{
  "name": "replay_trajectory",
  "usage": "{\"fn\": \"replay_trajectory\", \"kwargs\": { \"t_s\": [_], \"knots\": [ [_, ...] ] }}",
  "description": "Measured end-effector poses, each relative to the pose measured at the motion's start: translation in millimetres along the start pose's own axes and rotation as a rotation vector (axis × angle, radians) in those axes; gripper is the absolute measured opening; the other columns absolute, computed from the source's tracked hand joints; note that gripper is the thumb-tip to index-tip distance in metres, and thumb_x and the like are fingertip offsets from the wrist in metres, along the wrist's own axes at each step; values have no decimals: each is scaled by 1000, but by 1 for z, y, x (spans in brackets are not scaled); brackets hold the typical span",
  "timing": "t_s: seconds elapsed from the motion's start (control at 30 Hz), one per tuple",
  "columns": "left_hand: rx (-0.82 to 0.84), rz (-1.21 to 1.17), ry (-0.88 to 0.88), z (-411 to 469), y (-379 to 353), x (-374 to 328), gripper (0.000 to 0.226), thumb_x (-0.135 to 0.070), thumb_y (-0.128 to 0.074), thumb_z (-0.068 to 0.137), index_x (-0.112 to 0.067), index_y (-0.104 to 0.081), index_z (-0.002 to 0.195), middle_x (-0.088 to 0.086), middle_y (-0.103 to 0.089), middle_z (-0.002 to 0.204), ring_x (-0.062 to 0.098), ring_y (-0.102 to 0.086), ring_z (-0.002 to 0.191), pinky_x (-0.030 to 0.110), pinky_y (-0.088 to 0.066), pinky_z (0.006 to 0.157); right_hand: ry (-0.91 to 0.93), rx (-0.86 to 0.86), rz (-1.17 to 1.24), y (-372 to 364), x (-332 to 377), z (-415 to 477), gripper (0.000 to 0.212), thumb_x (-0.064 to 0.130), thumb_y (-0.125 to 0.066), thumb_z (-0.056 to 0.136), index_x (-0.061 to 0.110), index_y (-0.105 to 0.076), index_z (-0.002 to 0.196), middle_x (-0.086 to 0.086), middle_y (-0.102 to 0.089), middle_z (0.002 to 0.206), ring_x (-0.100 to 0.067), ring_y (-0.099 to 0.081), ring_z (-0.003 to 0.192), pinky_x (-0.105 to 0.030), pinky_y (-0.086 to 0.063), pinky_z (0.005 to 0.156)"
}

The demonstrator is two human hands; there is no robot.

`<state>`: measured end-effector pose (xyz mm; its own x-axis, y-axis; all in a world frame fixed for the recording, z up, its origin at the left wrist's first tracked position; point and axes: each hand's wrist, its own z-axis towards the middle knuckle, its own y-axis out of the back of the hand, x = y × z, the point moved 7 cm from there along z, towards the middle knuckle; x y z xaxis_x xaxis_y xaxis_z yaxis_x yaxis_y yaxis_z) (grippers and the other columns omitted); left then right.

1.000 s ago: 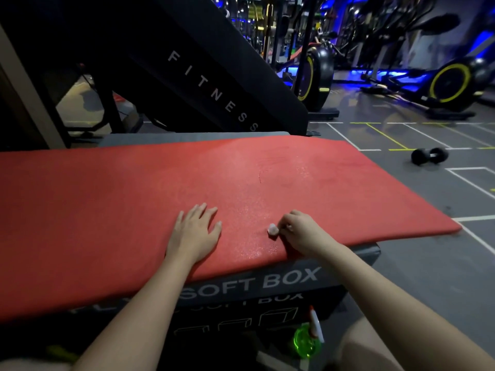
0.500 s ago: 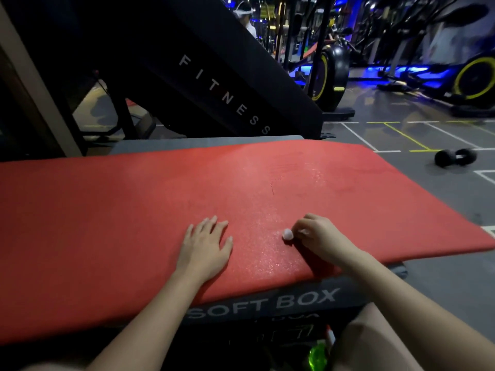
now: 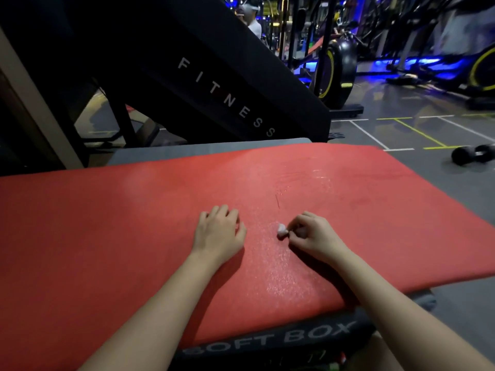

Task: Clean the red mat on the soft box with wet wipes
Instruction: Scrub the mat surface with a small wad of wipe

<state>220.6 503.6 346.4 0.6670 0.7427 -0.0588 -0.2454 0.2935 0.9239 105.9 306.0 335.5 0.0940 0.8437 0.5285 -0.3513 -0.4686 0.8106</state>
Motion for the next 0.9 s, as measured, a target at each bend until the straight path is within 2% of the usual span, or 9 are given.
{"fn": "replay_trajectory", "kwargs": {
  "t_s": [0.1, 0.2, 0.27, 0.33, 0.43, 0.53, 0.63, 0.73, 0.9],
  "knots": [
    [4, -46, -33, 50, -15, -4, 28, -37, -48, 88, -17, -67, 93, 7, -65, 95, 31, -63, 94, 43, -49, 79, -18, -6, 32, -2, -3, 3, 12, 18, -69, 75, 30, -67, 79, 12, -54, 79, -2, -56, 75, -10, -38, 63],
    [98, -83, -22, 93, -46, 4, 38, -34, -52, 96, -18, -62, 129, 8, -61, 130, 29, -54, 124, 44, -43, 103, 11, -34, 64, -5, -7, 3, 12, 19, -72, 80, 30, -72, 85, 14, -54, 81, -1, -56, 79, -9, -37, 67],
    [161, -111, -1, 107, -70, 12, 51, -37, -48, 101, -21, -49, 149, 7, -45, 156, 24, -37, 146, 44, -28, 120, 31, -39, 47, -8, -13, 7, 10, 23, -73, 82, 31, -72, 87, 16, -53, 81, 1, -54, 80, -9, -36, 69],
    [202, -188, 29, 112, -89, 17, 59, -44, -39, 103, -25, -33, 159, 2, -27, 167, 18, -18, 155, 46, -10, 127, 57, -34, 13, -11, -19, 13, 8, 26, -70, 82, 33, -70, 88, 18, -52, 81, 0, -51, 80, -13, -37, 70],
    [225, -212, 38, 114, -99, 20, 72, -54, -19, 95, -28, -20, 163, -2, -16, 170, 12, -6, 157, 45, 1, 127, 95, -31, -97, -14, -22, 43, 1, 32, -68, 86, 32, -67, 86, 16, -52, 82, -9, -47, 81, -27, -41, 71],
    [262, -173, 57, 114, -105, 21, 74, -56, -15, 95, -28, -15, 163, -3, -11, 171, 10, -1, 157, 44, 5, 127, 68, -59, -198, -14, -33, 101, 5, 30, -68, 85, 28, -65, 82, 10, -56, 82, -23, -50, 82, -40, -42, 70],
    [275, -139, 52, 116, -106, 23, 65, -53, -23, 105, -26, -14, 164, -5, -8, 171, 8, 0, 157, 44, 5, 127, -39, -66, -171, -18, -49, 148, 3, 24, -69, 84, 26, -67, 83, 3, -59, 85, -29, -52, 87, -40, -44, 75],
    [271, -146, 41, 115, -107, 24, 64, -51, -27, 106, -26, -14, 164, -6, -7, 171, 7, 1, 156, 43, 6, 127, 24, 1, -159, -21, -42, 149, 4, 20, -68, 85, 22, -70, 88, -1, -59, 88, -28, -53, 87, -39, -44, 75],
    [262, -150, 44, 117, -111, 23, 66, -54, -19, 104, -26, -13, 164, -6, -5, 171, 7, 2, 156, 43, 7, 127, 149, 321, -71, -11, -22, 106, 4, 26, -68, 88, 27, -70, 92, 8, -63, 91, -8, -60, 83, -23, -46, 74]
  ]
}}
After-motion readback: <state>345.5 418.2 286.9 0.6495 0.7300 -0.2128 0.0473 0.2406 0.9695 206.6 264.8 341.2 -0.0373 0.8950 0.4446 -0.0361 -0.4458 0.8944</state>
